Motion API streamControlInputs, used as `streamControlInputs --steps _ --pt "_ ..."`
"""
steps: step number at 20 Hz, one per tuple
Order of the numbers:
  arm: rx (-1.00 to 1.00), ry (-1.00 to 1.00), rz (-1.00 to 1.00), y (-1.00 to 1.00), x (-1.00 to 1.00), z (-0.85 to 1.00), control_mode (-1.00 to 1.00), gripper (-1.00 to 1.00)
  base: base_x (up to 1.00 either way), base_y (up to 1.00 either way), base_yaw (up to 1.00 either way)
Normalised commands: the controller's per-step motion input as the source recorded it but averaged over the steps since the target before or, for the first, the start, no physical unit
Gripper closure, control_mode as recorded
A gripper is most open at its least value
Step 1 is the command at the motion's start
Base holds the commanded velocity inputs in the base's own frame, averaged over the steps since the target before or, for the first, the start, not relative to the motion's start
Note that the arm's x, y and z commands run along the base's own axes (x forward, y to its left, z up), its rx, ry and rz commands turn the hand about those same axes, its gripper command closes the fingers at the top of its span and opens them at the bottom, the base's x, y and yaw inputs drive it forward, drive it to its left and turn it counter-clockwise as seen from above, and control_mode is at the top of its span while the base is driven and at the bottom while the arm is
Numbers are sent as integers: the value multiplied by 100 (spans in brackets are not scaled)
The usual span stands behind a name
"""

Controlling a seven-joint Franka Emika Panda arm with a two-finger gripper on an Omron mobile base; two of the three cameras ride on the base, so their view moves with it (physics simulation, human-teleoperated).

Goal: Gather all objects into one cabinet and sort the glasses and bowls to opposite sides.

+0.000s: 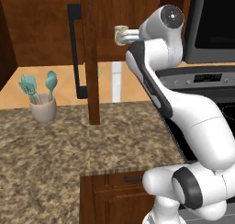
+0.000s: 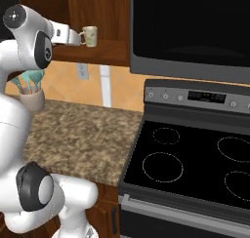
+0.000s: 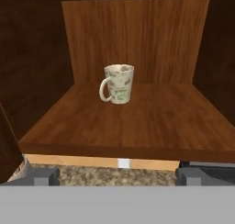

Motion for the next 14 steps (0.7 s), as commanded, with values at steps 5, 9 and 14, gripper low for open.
streamControlInputs --steps 5,9,14 --pt "-1 0 -5 0 19 -7 -100 -100 0 0 0" --pt "7 4 0 0 27 0 -100 -100 0 0 0" --pt "8 12 0 0 37 -2 -100 -100 0 0 0"
